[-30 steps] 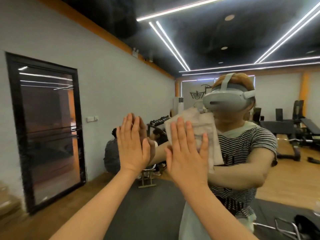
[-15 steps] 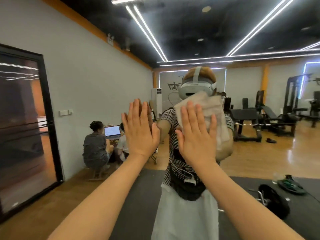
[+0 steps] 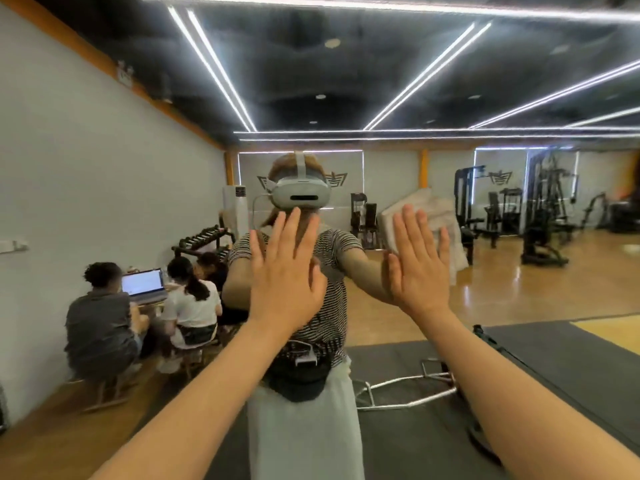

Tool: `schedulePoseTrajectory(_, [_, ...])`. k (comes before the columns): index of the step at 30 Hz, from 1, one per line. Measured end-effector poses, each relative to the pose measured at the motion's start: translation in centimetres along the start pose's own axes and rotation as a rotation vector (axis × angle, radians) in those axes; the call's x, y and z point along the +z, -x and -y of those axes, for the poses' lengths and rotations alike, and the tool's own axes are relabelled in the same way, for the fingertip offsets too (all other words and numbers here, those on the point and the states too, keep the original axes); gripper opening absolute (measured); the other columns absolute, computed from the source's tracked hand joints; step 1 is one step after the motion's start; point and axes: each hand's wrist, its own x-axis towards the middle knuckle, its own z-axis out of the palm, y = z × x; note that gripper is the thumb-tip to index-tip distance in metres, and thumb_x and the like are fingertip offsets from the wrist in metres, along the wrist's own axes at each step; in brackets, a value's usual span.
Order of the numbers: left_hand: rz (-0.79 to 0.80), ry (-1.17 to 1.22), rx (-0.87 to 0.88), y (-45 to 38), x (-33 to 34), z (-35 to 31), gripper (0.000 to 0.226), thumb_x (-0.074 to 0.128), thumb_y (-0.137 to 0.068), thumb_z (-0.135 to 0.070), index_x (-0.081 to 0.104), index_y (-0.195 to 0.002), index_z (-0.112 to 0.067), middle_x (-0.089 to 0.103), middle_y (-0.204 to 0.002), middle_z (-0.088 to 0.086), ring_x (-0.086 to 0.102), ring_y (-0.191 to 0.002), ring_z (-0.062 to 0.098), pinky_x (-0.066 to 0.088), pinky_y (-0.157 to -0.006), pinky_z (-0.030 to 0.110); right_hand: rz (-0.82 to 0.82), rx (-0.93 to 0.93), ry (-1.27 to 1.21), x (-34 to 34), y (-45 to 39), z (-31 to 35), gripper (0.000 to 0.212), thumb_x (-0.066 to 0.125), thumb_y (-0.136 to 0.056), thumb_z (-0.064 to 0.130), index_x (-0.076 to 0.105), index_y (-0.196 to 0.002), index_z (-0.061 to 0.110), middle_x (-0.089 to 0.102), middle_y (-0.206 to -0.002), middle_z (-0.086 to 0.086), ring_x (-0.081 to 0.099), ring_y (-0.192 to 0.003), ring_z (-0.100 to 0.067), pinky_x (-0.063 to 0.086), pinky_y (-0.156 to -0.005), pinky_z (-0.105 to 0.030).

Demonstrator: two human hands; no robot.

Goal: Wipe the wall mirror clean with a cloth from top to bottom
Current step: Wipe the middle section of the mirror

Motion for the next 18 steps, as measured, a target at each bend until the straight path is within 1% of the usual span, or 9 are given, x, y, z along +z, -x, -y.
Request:
schedulePoseTrajectory(2, [-0.007,0.000,-0.003,0.7,-1.8,3.9,0.069,0.036,-0.084,-0.033,0.022,-0.150,-0.022,0.026,-0.157,0.013,0.012,-0.144,0.024,0.003,-0.114,0.055,0.009,0.009,0.000,-0.1,0.0,0.2,0.058,0.031,-0.094,0.029,0.028,-0.149,0.010,0.025,-0.154,-0.007,0.002,-0.149,-0.012,-0.004,-0.118,-0.038])
schedulePoseTrajectory(4, [-0.031,-0.064,-0.028,1.2,-3.5,8.6,0.070,0.040,-0.083,-0.030,0.022,-0.150,-0.019,0.024,-0.156,0.015,0.013,-0.143,0.027,0.000,-0.116,0.053,0.011,0.019,0.004,-0.2,-0.1,0.3,0.059,0.032,-0.093,0.028,0.026,-0.149,0.011,0.027,-0.154,-0.008,0.007,-0.148,-0.015,-0.006,-0.119,-0.036])
schedulePoseTrajectory(6, [-0.050,-0.157,-0.060,1.7,-4.8,13.3,0.071,0.042,-0.081,-0.029,0.023,-0.148,-0.012,0.024,-0.153,0.019,0.016,-0.141,0.033,-0.011,-0.117,0.041,0.010,0.024,0.003,-0.3,-0.1,0.3,0.058,0.031,-0.094,0.028,0.025,-0.149,0.011,0.025,-0.154,-0.007,-0.001,-0.149,-0.009,-0.006,-0.119,-0.036])
schedulePoseTrajectory(8, [-0.024,-0.203,-0.081,2.1,-5.4,16.3,0.070,0.036,-0.083,-0.032,0.025,-0.146,-0.003,0.027,-0.151,0.024,0.018,-0.140,0.036,-0.016,-0.116,0.032,0.019,0.028,0.010,-0.3,0.0,0.5,0.058,0.031,-0.093,0.028,0.027,-0.149,0.010,0.027,-0.154,-0.009,0.000,-0.149,-0.010,-0.006,-0.119,-0.036])
schedulePoseTrajectory(11, [0.033,-0.243,-0.049,3.1,-4.8,18.1,0.068,0.032,-0.088,-0.034,0.026,-0.147,0.001,0.027,-0.153,0.024,0.017,-0.143,0.035,-0.012,-0.118,0.034,0.061,0.033,0.007,-0.5,-0.1,0.6,0.059,0.032,-0.092,0.028,0.026,-0.148,0.010,0.033,-0.152,-0.016,0.014,-0.146,-0.022,-0.009,-0.118,-0.033])
schedulePoseTrajectory(13, [0.016,-0.242,-0.032,3.2,-4.4,18.5,0.068,0.033,-0.089,-0.033,0.026,-0.147,0.000,0.027,-0.154,0.023,0.013,-0.146,0.030,-0.010,-0.119,0.036,0.063,0.048,0.009,-0.8,-0.3,0.7,0.059,0.031,-0.093,0.029,0.025,-0.149,0.011,0.033,-0.153,-0.016,0.010,-0.148,-0.018,-0.008,-0.118,-0.033])
schedulePoseTrajectory(15, [-0.013,-0.232,-0.022,3.1,-4.1,18.7,0.068,0.033,-0.089,-0.033,0.024,-0.148,-0.001,0.026,-0.155,0.021,-0.001,-0.150,0.021,-0.010,-0.119,0.037,0.055,0.092,0.000,-0.7,-0.3,1.4,0.058,0.030,-0.094,0.030,0.028,-0.148,0.007,0.033,-0.153,-0.017,0.014,-0.146,-0.022,-0.007,-0.118,-0.034])
schedulePoseTrajectory(16, [-0.035,-0.229,-0.016,3.2,-4.0,18.8,0.069,0.034,-0.088,-0.033,0.024,-0.148,-0.002,0.025,-0.155,0.021,-0.007,-0.149,0.016,-0.010,-0.119,0.037,0.042,0.147,-0.002,-0.4,-0.3,2.3,0.059,0.028,-0.096,0.031,0.029,-0.148,0.005,0.032,-0.153,-0.017,0.017,-0.145,-0.026,-0.006,-0.118,-0.035])
schedulePoseTrajectory(18, [-0.067,-0.226,-0.004,3.3,-3.7,18.9,0.069,0.034,-0.088,-0.033,0.023,-0.148,-0.001,0.024,-0.155,0.020,-0.012,-0.148,0.013,-0.010,-0.119,0.038,0.000,0.333,-0.010,0.4,-0.8,5.2,0.060,0.022,-0.098,0.033,0.025,-0.150,0.003,0.024,-0.156,-0.013,0.017,-0.145,-0.029,-0.003,-0.117,-0.038])
